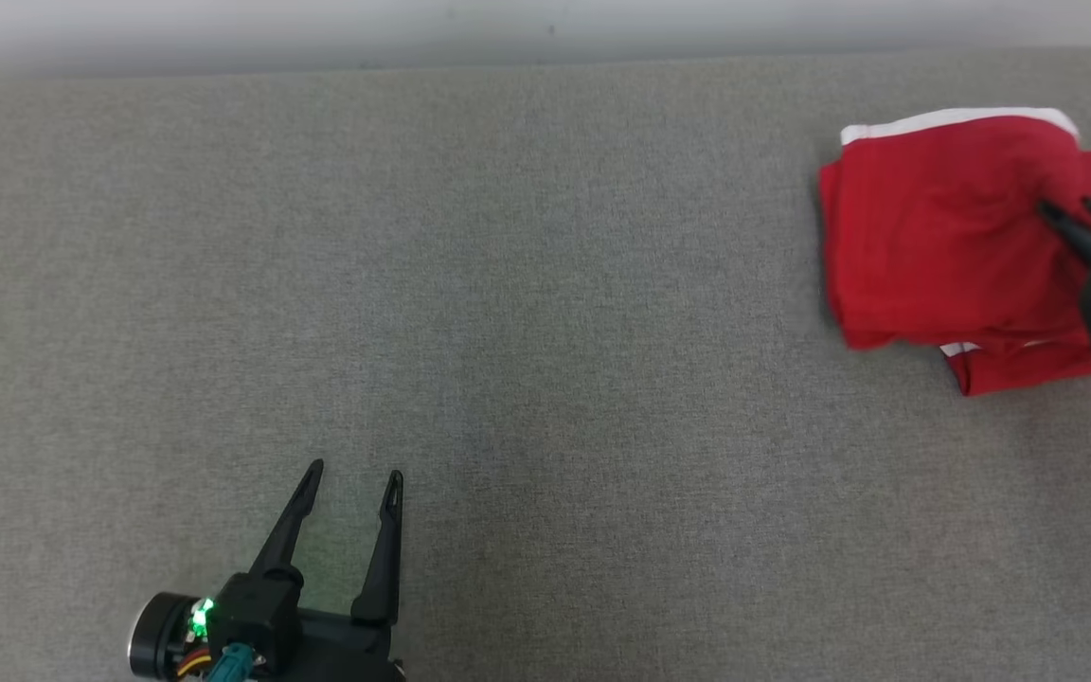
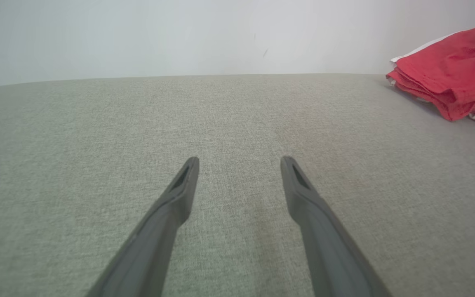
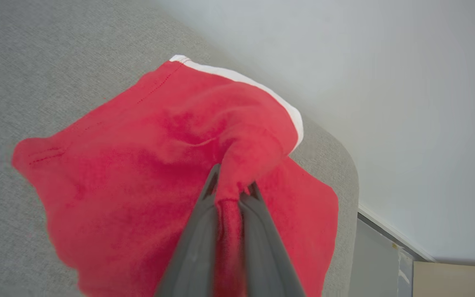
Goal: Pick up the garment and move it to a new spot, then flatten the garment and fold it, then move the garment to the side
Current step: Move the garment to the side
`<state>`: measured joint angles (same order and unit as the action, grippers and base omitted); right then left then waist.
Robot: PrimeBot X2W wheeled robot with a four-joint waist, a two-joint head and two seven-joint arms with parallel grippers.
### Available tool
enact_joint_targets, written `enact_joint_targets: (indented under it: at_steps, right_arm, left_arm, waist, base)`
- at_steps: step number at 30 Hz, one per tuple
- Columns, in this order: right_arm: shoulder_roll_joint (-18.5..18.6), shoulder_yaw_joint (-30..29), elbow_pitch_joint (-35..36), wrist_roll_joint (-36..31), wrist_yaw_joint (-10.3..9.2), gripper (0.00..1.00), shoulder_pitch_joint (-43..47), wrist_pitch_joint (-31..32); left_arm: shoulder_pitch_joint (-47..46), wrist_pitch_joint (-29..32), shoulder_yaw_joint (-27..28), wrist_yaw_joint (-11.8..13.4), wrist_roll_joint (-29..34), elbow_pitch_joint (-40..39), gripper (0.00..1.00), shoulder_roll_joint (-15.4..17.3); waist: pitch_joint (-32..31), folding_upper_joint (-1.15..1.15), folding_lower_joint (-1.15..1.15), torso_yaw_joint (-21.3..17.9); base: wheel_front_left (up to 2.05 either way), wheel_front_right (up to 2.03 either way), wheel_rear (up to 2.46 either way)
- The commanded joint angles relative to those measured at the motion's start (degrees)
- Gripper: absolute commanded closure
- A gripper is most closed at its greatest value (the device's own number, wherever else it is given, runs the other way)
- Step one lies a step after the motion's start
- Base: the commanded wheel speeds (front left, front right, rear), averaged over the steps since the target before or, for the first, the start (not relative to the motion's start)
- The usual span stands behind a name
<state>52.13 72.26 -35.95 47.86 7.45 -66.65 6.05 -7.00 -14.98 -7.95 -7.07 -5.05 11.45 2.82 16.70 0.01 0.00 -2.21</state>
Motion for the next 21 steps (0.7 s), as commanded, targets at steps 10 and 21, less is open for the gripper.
enact_joint_targets:
  at_steps: [10, 21]
  right_arm:
    - [8.9, 1.2, 6.4, -6.1, 0.02, 1.00, -4.8, 9.2]
    - [12.7, 1.2, 6.1, -16.4, 0.02, 1.00, -8.6, 11.7]
  left_arm:
    - [-2.3, -0.2, 0.1, -0.4, 1.2, -2.0, 0.00, 0.9]
    - [-3.4, -0.2, 0.3, -0.4, 1.1, -3.9, 0.00, 1.5]
  waist:
    - [4.3, -0.01, 0.00, 0.0]
    - [6.9, -0.01, 0.00, 0.1]
  base:
    - [0.00, 0.00, 0.00]
    - [0.00, 0.00, 0.00]
